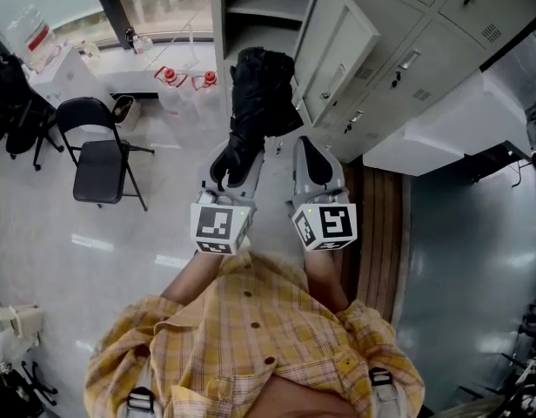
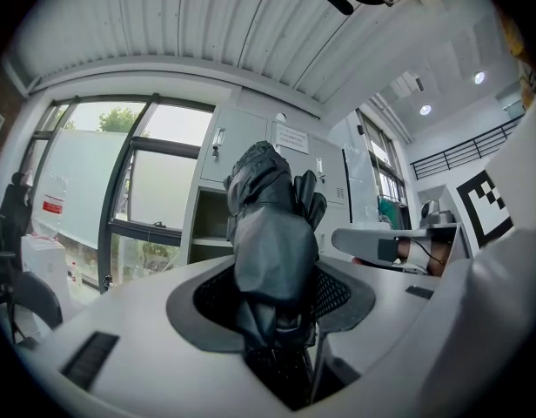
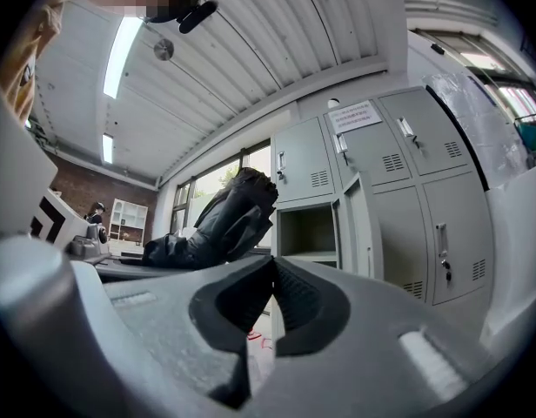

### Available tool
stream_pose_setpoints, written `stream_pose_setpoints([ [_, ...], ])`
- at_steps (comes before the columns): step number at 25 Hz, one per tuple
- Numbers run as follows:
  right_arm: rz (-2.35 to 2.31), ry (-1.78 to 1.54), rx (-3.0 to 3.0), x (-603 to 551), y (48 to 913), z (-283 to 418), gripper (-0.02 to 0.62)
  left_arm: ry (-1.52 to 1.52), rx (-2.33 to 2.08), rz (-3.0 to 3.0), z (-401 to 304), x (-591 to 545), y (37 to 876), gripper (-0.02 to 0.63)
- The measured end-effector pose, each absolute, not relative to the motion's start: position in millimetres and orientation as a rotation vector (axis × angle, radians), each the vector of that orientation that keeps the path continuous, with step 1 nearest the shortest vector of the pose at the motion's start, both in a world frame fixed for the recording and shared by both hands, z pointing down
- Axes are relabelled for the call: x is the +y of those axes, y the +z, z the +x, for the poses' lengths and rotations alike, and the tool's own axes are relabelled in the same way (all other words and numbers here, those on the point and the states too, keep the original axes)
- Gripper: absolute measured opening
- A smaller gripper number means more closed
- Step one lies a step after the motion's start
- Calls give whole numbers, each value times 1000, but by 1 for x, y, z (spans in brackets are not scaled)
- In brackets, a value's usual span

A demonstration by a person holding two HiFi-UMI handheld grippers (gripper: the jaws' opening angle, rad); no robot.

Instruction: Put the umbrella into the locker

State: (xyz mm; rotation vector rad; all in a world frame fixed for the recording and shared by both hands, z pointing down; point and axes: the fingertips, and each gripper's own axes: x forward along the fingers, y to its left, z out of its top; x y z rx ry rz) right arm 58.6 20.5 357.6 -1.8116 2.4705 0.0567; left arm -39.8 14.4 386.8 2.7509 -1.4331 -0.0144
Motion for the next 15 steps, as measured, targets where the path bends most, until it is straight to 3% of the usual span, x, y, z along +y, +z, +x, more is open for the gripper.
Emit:
stream_pose_setpoints([
  [15,-1888,-3,2466,-108,402,59,-3,113,-1326,2773,-56,-119,431,196],
])
